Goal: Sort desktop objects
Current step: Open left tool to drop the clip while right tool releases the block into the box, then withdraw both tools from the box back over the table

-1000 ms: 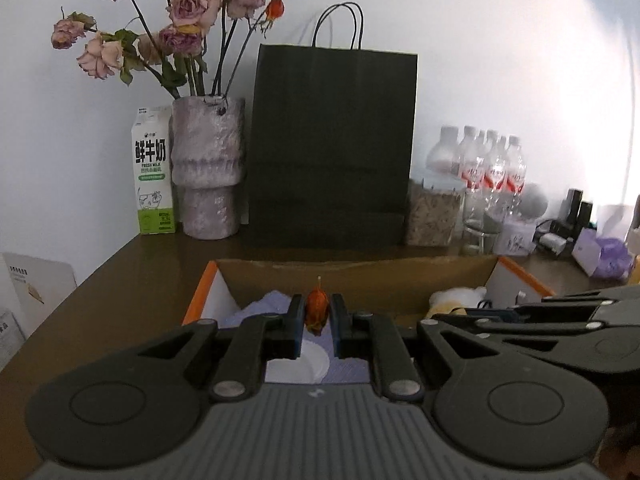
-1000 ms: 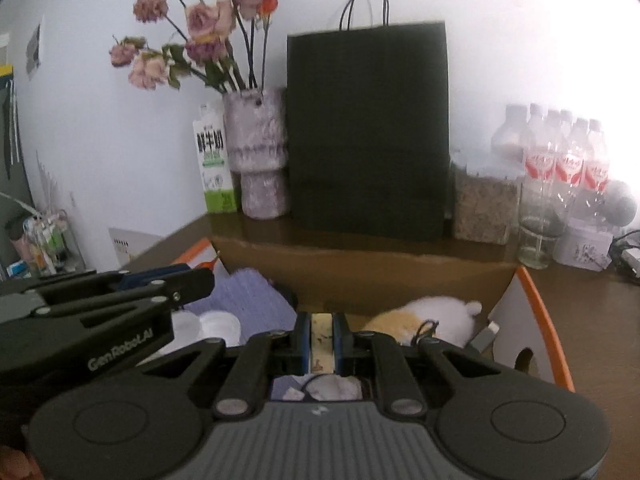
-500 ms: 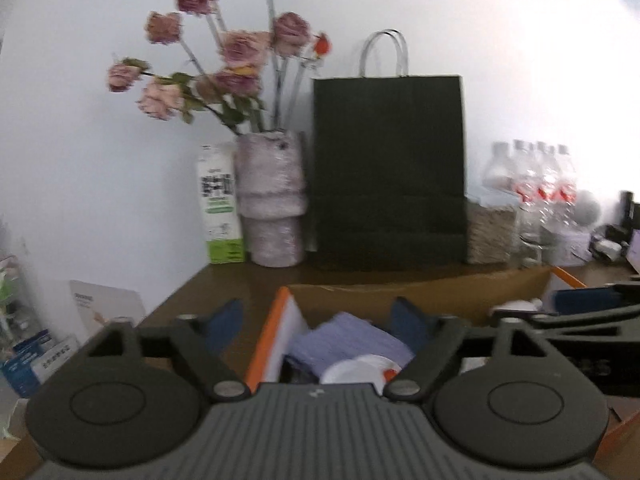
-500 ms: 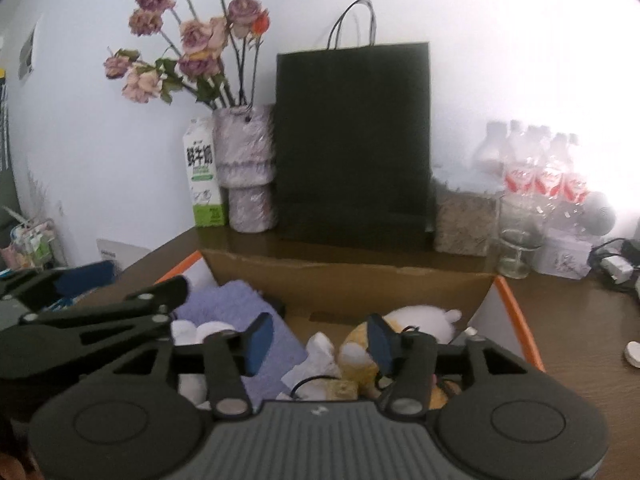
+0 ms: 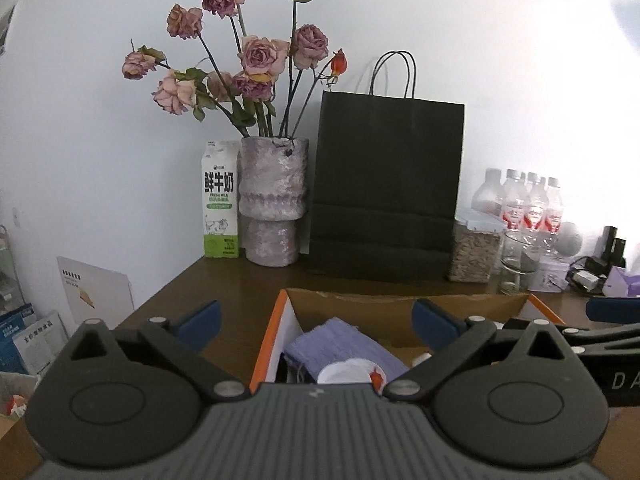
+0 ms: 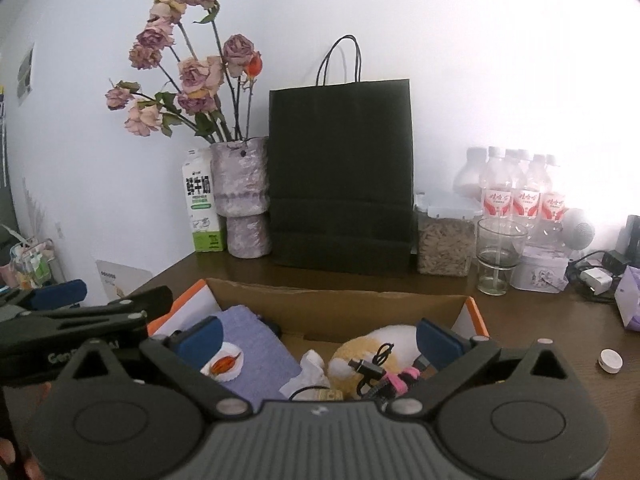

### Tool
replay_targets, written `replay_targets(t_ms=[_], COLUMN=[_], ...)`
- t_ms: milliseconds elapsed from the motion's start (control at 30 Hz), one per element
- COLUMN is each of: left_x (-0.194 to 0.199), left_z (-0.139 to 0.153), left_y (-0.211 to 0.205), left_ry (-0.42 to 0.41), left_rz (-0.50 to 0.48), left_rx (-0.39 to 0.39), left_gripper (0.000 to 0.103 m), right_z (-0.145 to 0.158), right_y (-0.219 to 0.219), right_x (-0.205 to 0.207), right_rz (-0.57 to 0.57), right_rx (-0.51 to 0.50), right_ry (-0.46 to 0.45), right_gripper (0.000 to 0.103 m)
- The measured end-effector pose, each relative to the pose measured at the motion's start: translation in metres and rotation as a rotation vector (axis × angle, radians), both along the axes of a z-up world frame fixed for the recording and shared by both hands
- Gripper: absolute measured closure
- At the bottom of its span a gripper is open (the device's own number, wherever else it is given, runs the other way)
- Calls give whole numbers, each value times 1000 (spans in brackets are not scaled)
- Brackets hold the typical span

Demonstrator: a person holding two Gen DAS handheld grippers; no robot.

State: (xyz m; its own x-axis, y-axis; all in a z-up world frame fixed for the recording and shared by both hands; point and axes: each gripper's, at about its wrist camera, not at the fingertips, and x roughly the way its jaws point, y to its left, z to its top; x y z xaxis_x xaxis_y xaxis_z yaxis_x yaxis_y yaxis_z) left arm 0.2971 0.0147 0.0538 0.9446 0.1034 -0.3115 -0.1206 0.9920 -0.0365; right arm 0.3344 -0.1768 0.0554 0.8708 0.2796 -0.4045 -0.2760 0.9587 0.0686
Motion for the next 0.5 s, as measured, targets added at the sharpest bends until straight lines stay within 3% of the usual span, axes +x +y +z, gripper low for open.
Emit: replay_targets(t_ms=[300,500], left_x=[-47,-75], left_z=[5,0], left_y=[1,7], left_ry=[18,51], left_rz=[-40,-54], left_rx=[4,-5], left_gripper=[0,0], right_z=[11,0], right_y=[-11,-20], right_x=[-48,-78], right_rz=[4,9], right_rx=[-29,-50], right_ry=[-6,35], right_gripper=[0,0])
